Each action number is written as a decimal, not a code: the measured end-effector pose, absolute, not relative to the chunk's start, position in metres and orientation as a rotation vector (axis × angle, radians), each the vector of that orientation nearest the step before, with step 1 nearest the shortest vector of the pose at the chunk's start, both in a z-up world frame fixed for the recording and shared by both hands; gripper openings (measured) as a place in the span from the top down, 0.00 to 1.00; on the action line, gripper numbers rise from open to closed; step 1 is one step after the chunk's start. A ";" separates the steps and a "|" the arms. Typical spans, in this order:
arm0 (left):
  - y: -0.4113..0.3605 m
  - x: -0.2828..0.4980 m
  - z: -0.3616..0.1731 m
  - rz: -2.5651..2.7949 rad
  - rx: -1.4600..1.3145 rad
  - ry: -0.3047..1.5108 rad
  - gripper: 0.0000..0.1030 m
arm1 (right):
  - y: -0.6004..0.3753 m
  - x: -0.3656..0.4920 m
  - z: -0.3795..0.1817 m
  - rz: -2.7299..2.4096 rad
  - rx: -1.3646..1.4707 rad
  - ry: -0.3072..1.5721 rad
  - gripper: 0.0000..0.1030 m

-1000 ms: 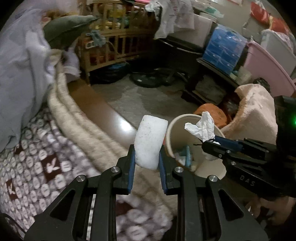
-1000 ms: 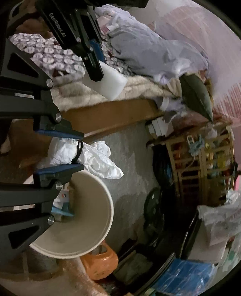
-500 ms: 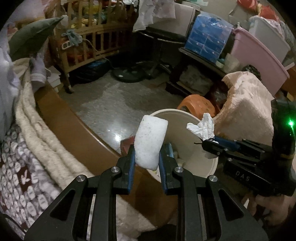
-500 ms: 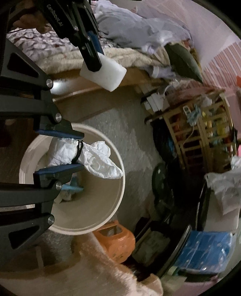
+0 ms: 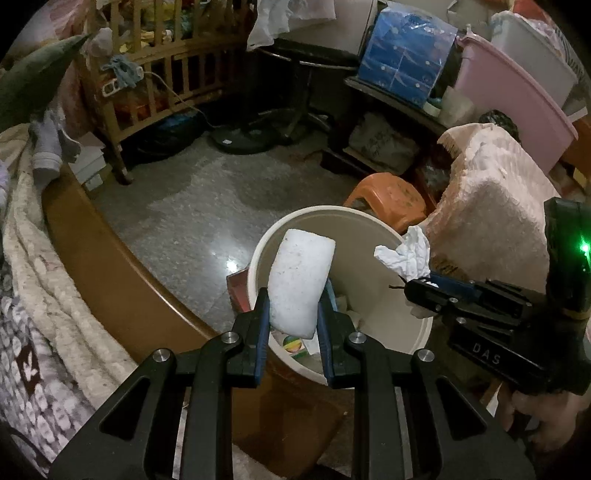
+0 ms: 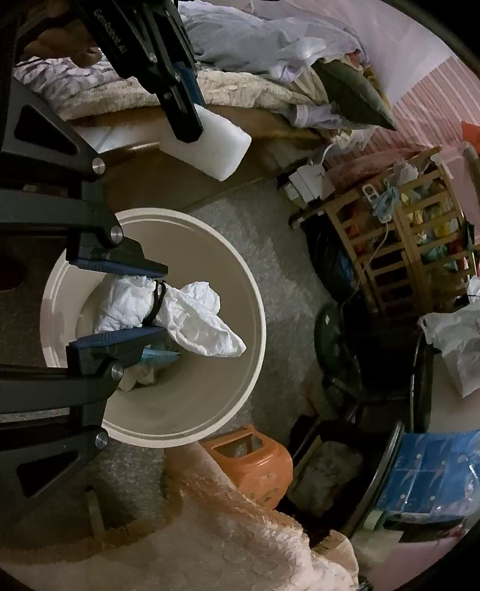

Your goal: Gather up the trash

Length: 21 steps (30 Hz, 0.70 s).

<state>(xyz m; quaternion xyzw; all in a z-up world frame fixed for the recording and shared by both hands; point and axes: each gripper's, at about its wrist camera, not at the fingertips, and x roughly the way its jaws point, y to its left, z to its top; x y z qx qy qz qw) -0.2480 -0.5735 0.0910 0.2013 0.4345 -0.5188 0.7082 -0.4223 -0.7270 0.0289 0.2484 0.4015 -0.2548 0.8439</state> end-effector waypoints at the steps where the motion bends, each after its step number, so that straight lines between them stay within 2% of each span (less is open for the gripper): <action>1: -0.574 -0.247 0.090 -1.153 0.447 0.969 0.80 | -0.728 -0.423 0.028 -0.539 0.528 0.848 0.75; 21: -0.583 -0.246 0.077 -1.156 0.436 1.001 0.79 | -0.735 -0.421 0.015 -0.544 0.554 0.868 0.75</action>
